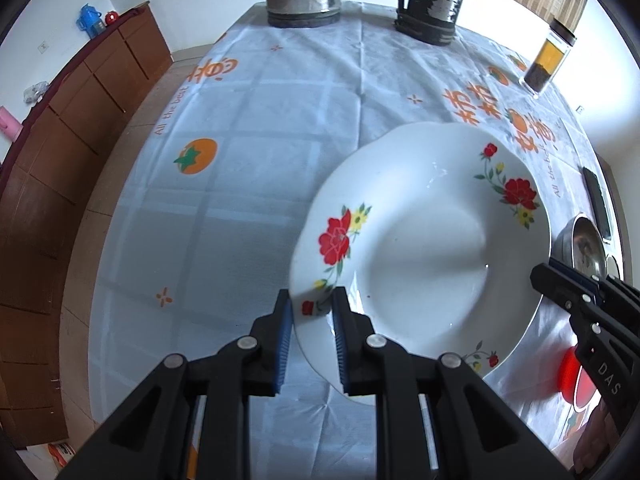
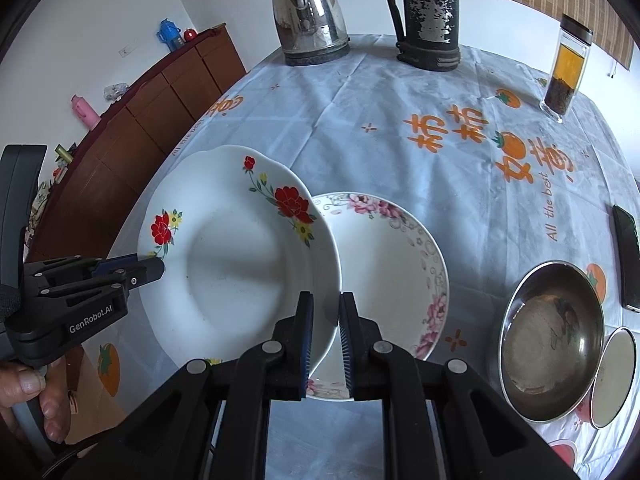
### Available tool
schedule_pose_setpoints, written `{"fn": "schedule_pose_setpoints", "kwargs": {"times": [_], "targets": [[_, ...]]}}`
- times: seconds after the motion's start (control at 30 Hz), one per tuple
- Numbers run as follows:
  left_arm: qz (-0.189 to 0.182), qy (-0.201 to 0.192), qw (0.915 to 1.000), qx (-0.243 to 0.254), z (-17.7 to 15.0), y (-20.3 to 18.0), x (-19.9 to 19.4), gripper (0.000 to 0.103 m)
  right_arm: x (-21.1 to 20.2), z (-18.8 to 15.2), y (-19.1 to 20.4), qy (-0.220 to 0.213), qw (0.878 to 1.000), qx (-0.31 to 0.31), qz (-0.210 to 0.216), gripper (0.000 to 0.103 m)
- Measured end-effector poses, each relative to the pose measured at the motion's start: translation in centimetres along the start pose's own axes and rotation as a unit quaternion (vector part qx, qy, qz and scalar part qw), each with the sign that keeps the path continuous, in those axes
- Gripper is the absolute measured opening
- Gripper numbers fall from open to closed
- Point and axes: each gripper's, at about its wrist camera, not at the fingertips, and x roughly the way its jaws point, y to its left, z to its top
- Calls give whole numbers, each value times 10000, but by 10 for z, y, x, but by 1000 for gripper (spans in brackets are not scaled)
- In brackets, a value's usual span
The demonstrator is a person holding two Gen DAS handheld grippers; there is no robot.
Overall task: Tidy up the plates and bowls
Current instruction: 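Lift the white red-flower plate with both tools toward the plate stack, then lower the white red-flower plate onto the pink-floral plate with both tools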
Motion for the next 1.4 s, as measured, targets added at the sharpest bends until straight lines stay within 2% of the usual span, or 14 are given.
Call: {"fn": "schedule_pose_setpoints", "kwargs": {"times": [0.53, 1.4], "targets": [[-121, 65, 9992, 381, 7, -29, 5, 17, -6, -10, -27, 5, 9993, 327, -177, 14], [-233, 85, 9968, 755, 12, -54, 10, 17, -13, -20, -47, -12, 9969, 662, -420, 14]]}}
